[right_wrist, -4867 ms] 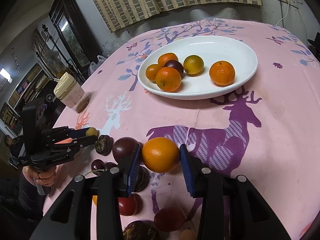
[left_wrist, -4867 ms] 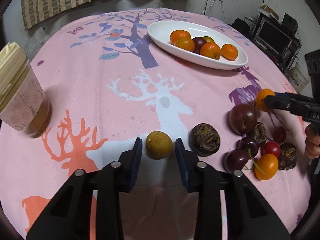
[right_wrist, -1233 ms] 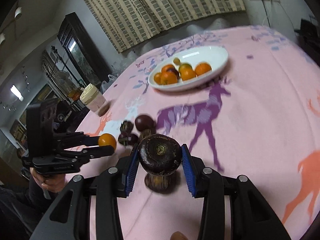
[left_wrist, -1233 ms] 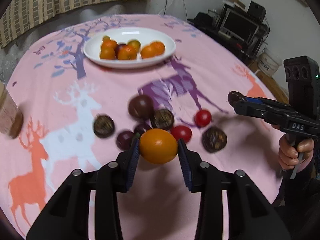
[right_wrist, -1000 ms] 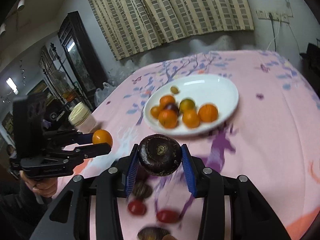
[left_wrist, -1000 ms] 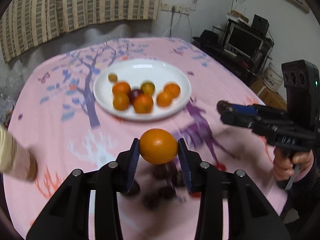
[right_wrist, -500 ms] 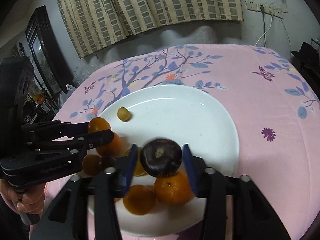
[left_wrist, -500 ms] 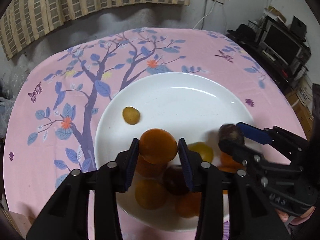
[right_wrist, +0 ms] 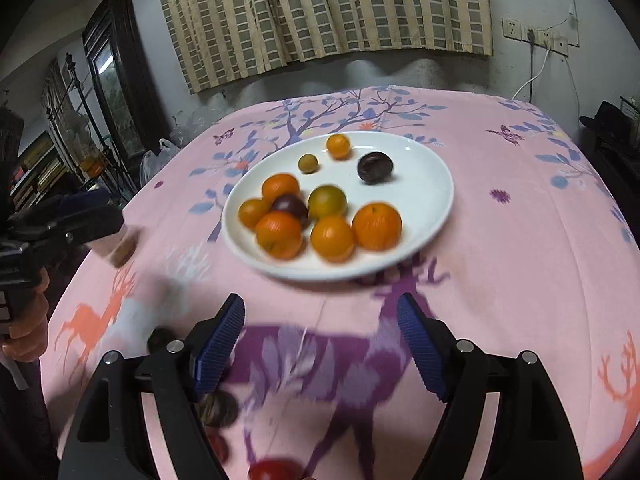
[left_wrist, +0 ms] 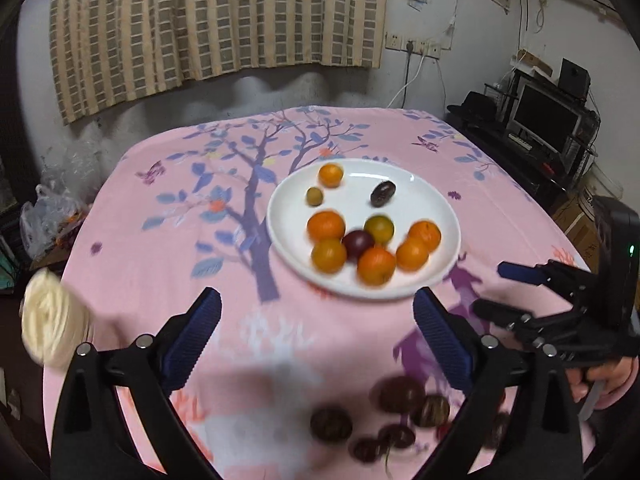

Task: Organize fruits
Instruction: 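Open both tools over the plate and return toward the remaining fruits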

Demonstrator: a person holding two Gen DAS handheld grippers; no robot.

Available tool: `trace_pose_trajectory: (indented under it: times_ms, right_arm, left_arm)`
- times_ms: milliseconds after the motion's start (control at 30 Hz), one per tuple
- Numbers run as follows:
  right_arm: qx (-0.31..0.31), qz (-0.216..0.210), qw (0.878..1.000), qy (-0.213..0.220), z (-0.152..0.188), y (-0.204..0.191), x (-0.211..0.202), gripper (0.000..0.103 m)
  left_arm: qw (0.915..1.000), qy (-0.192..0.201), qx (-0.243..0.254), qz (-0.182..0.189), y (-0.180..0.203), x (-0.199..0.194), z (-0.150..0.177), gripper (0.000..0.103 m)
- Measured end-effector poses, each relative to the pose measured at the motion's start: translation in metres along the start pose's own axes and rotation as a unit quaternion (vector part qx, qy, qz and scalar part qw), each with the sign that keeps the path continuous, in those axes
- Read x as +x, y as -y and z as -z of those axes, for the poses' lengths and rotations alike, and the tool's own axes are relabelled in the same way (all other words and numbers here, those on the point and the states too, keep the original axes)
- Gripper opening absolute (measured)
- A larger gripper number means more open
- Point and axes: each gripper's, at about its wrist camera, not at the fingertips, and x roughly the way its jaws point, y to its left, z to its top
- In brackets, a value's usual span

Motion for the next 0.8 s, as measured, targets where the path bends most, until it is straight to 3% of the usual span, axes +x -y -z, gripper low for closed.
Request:
trace_pose_trajectory:
  times_ms: [67, 200, 300, 400, 600, 733, 767, 800]
  right_arm:
    - [-0.006, -0.001, 1.000, -0.003, 0.018, -0.005, -0.011, 0.080]
    - [-0.005, -0.004, 1.000, -0.022, 0.054, -0.013, -0.027, 0.080]
    - [-0.008, -0.017, 0.999, -0.034, 0.080, -0.025, -0.038, 0.080]
    - [-0.017, 0.019, 0.998, -0.051, 0.103, -0.035, -0.046, 0.080]
    - [-0.021, 0.002, 0.998, -0.064, 0.129, -0.049, -0.048, 0.080]
    - [-0.048, 0.018, 0.996, -0.079, 0.128, -0.060, -0.038, 0.079]
    - [-0.056, 0.023, 0.995, -0.085, 0.127, -0.062, -0.035, 0.077]
    - [-0.061, 0.030, 0.994, -0.089, 0.126, -0.063, -0.033, 0.067]
  left_arm:
    - [0.9999, 0.002, -0.008, 0.012, -0.005, -0.010, 0.026, 0.095]
    - [0.9998, -0.012, -0.013, -0.003, -0.014, -0.011, 0.066, 0.095]
    - [0.9977, -0.032, -0.051, 0.032, -0.027, -0.006, 0.089, 0.095]
    - [0.9962, -0.047, -0.066, 0.033, -0.032, -0.002, 0.099, 0.095]
    - [0.9963, -0.039, -0.067, 0.038, -0.032, -0.010, 0.108, 0.095]
    - [0.9965, -0.035, -0.064, 0.040, -0.030, -0.012, 0.111, 0.095]
    - [0.9968, -0.033, -0.060, 0.041, -0.028, -0.013, 0.112, 0.095]
    - [0.9973, -0.031, -0.054, 0.040, -0.027, -0.014, 0.112, 0.095]
